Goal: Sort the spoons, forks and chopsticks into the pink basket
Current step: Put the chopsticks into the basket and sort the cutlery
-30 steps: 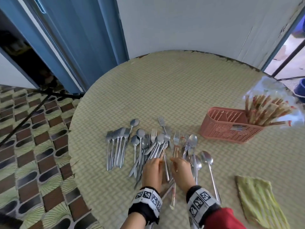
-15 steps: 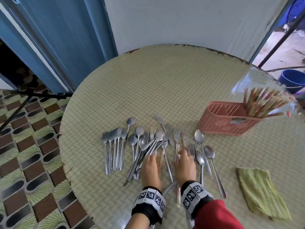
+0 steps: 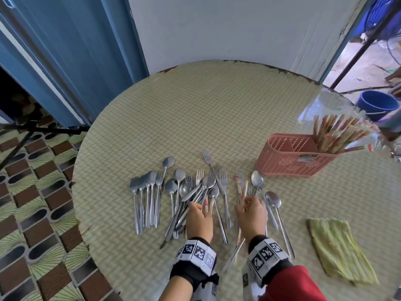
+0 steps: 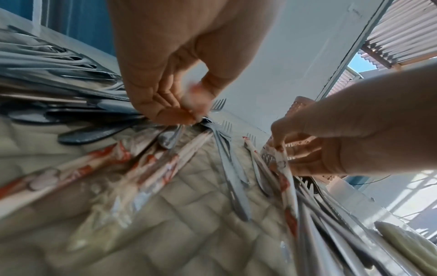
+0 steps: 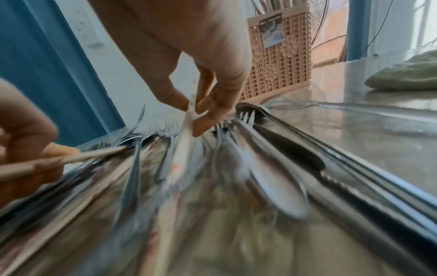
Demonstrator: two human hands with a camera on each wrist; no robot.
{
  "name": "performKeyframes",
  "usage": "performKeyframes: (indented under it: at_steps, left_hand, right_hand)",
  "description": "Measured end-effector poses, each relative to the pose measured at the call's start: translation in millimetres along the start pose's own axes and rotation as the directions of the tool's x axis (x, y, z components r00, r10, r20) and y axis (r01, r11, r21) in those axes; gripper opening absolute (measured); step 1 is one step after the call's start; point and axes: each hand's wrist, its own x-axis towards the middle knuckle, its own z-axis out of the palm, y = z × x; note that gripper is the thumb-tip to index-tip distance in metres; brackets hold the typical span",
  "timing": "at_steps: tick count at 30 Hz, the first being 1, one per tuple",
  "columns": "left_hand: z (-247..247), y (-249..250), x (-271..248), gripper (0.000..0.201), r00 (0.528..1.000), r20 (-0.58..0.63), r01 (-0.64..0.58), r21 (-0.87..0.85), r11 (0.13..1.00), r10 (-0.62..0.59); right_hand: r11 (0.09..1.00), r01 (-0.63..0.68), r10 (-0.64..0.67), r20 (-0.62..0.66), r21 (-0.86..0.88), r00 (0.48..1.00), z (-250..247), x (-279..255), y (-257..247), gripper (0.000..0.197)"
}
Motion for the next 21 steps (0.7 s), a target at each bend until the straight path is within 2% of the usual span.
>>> performKeyframes:
  at_steps: [1,4,6,8,10,12,17,19,21]
  left_hand:
    - [1,1,-1,0.001,1.0,0.0,-0.003,0.005,1.0,0.003]
    - [5,-2,-1,0.012,0.999,0.033,-0.006,0.041,0.999,0.004]
    - [9,-8,-2,0.017,0.995,0.03,-0.094,0.092,0.991,0.092]
    - [12,-12,-4,0.022,0.975,0.005,-0.219,0.141,0.966,0.22]
    - [14,-13,-3,0.032,0.957,0.002,-0.287,0.171,0.943,0.291]
    - [14,-10,1,0.04,0.966,0.011,-0.256,0.196,0.947,0.259]
    - [10,6,10,0.043,0.998,0.058,-0.04,0.153,0.987,0.032]
    - [7,11,10,0.037,0.993,0.108,0.044,0.069,0.997,-0.052]
    - [5,12,11,0.025,0.973,0.194,0.124,0.001,0.992,-0.122]
  right_hand:
    - [1.0,0.018,-0.018,0.007,-0.012,1.0,-3,4,-1,0.023]
    - [0.991,0.085,-0.078,0.068,-0.106,0.995,-5,14,-3,0.026]
    - [0.976,0.099,-0.082,0.094,-0.192,0.992,-4,19,-4,0.023]
    - [0.956,0.112,-0.083,0.119,-0.269,0.989,-1,20,-3,0.018]
    - [0.944,0.12,-0.084,0.126,-0.308,0.988,3,21,-1,0.017]
    - [0.945,0.106,-0.069,0.126,-0.31,0.99,5,21,0,0.019]
    - [0.961,0.045,-0.005,0.147,-0.272,0.989,4,21,-3,0.033]
    - [0.978,0.034,0.0,0.16,-0.205,0.987,2,23,-3,0.032]
    - [0.991,0.043,-0.022,0.165,-0.126,0.986,0,24,-3,0.023]
